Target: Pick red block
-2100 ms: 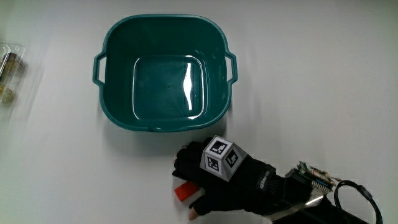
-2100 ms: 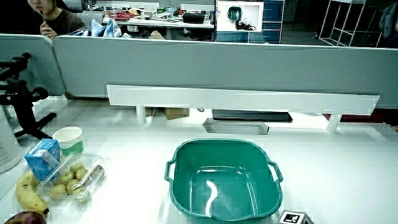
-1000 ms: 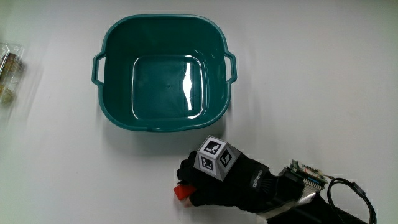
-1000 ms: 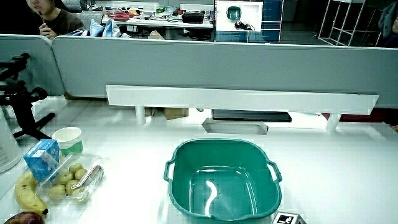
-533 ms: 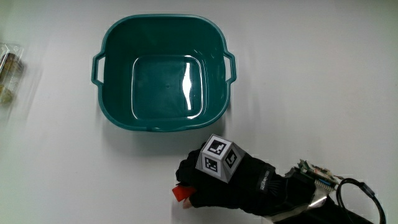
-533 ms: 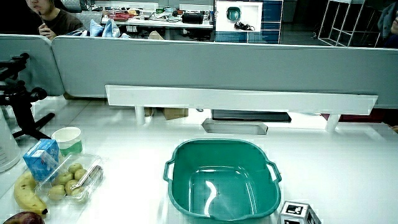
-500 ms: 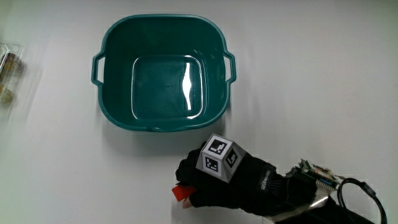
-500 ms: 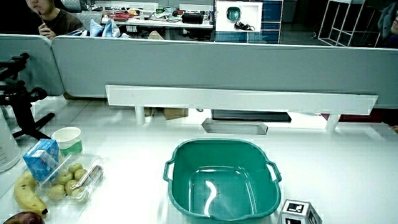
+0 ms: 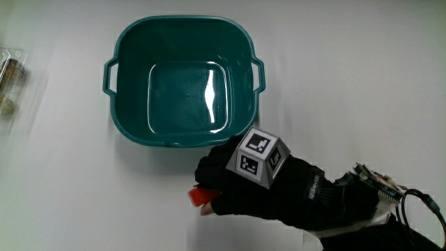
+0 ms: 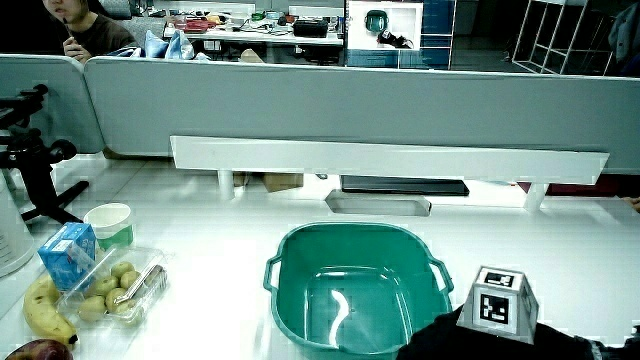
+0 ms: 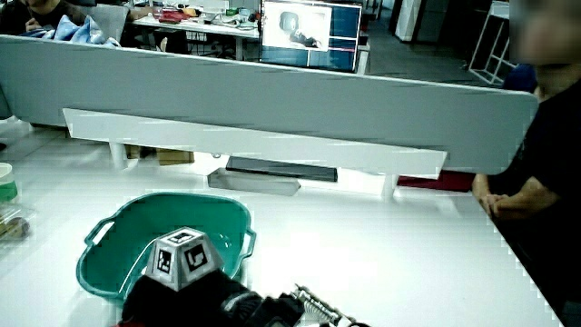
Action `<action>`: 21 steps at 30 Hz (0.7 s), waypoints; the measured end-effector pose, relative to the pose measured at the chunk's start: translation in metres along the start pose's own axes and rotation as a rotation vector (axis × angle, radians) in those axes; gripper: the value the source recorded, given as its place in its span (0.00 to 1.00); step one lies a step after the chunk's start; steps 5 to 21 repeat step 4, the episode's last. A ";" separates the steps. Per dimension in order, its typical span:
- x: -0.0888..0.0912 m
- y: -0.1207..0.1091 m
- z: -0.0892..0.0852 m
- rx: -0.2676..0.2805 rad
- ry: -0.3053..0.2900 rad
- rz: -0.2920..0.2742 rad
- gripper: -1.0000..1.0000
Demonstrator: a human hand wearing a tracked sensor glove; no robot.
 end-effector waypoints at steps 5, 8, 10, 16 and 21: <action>0.006 -0.003 0.013 0.034 -0.007 -0.013 1.00; 0.006 -0.003 0.013 0.034 -0.007 -0.013 1.00; 0.006 -0.003 0.013 0.034 -0.007 -0.013 1.00; 0.006 -0.003 0.013 0.034 -0.007 -0.013 1.00; 0.006 -0.003 0.013 0.034 -0.007 -0.013 1.00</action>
